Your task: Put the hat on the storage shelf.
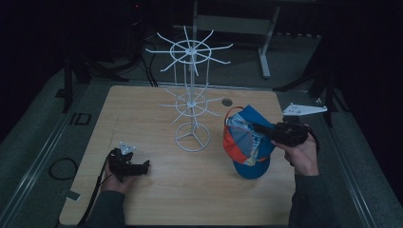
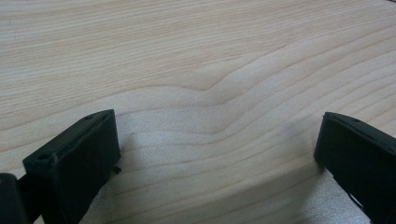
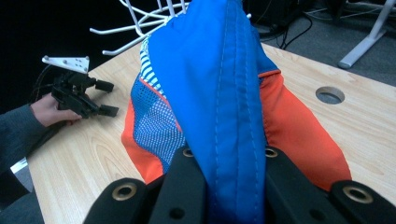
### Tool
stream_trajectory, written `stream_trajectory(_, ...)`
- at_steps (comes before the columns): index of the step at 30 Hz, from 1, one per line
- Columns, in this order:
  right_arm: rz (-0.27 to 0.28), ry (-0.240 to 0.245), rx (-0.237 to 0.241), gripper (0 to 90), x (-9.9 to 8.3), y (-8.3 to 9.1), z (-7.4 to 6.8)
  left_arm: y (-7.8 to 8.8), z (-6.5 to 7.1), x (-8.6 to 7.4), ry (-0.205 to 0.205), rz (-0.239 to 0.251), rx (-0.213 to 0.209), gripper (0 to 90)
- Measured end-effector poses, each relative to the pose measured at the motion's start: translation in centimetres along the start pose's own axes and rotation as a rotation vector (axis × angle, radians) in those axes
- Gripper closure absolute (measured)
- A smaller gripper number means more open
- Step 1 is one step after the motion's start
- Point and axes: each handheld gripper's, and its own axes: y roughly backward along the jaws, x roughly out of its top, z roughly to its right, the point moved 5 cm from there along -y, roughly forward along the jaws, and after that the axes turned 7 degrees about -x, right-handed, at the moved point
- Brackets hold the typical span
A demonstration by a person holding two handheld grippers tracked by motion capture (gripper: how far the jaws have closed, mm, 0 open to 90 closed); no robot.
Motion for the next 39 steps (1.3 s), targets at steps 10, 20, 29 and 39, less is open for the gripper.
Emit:
stream_trajectory(10,0.033,0.001,0.005,87.6,0.8,0.5,-0.1,0.0,0.0,0.0,0.000,0.000,0.000,0.2)
stream_trajectory(20,0.059,0.009,0.019,87.6,1.8,0.8,-0.4,0.0,0.0,0.0,0.000,-0.001,0.000,0.2)
stream_trajectory(29,0.088,0.015,0.030,87.6,2.9,1.2,-0.8,0.0,0.0,0.0,0.000,-0.001,0.000,0.2)
stream_trajectory(39,0.113,0.019,0.038,87.6,3.9,1.4,-1.1,0.0,0.0,0.0,0.001,0.000,0.000,0.2)
